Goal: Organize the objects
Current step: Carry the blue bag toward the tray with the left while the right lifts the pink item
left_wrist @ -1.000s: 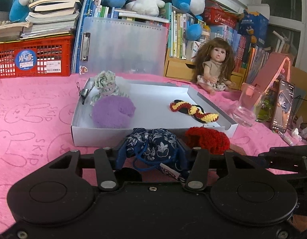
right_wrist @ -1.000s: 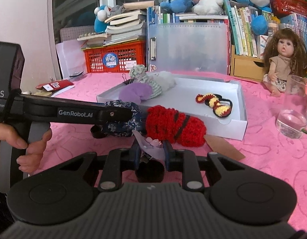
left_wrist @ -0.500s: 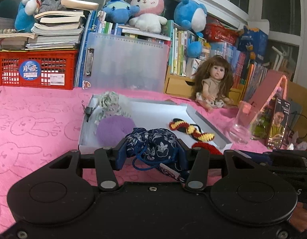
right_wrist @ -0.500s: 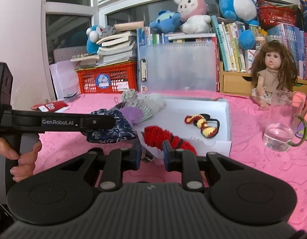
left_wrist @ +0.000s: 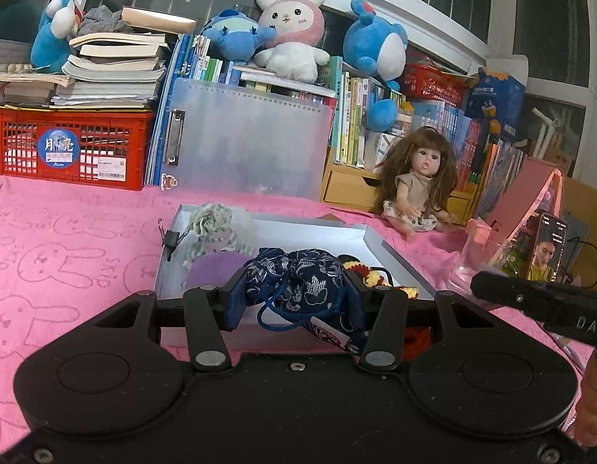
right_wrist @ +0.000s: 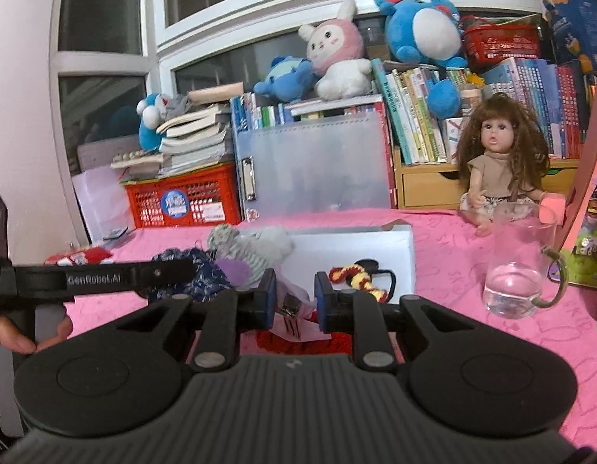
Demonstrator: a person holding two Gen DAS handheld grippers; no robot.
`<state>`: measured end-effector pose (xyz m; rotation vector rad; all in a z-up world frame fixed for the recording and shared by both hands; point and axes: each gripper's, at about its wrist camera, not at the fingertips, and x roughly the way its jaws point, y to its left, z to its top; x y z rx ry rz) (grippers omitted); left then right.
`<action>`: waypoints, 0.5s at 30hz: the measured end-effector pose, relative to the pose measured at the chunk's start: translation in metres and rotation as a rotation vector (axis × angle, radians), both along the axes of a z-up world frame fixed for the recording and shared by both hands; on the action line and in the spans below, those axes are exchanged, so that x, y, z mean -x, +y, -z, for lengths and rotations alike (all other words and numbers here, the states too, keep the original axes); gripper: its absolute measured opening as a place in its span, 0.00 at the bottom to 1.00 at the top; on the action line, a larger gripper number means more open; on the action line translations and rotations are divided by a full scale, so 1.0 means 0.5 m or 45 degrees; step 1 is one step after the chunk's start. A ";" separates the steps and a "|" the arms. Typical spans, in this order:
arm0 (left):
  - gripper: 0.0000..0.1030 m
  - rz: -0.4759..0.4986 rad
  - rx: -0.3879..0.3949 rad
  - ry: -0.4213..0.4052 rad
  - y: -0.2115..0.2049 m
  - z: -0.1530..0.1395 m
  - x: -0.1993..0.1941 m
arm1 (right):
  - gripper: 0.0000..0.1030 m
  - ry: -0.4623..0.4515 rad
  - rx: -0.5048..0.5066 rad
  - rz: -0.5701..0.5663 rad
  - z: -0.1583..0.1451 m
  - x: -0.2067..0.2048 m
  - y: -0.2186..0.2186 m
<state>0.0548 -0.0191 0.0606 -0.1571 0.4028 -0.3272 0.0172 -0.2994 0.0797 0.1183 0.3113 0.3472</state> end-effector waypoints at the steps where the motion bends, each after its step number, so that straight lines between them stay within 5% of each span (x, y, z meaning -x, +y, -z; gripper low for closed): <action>1: 0.47 0.000 0.002 -0.001 -0.001 -0.001 -0.003 | 0.24 -0.003 -0.008 0.004 -0.003 -0.003 -0.003; 15: 0.47 -0.014 0.025 0.037 -0.007 0.011 -0.053 | 0.24 0.056 -0.173 0.110 -0.010 -0.067 -0.067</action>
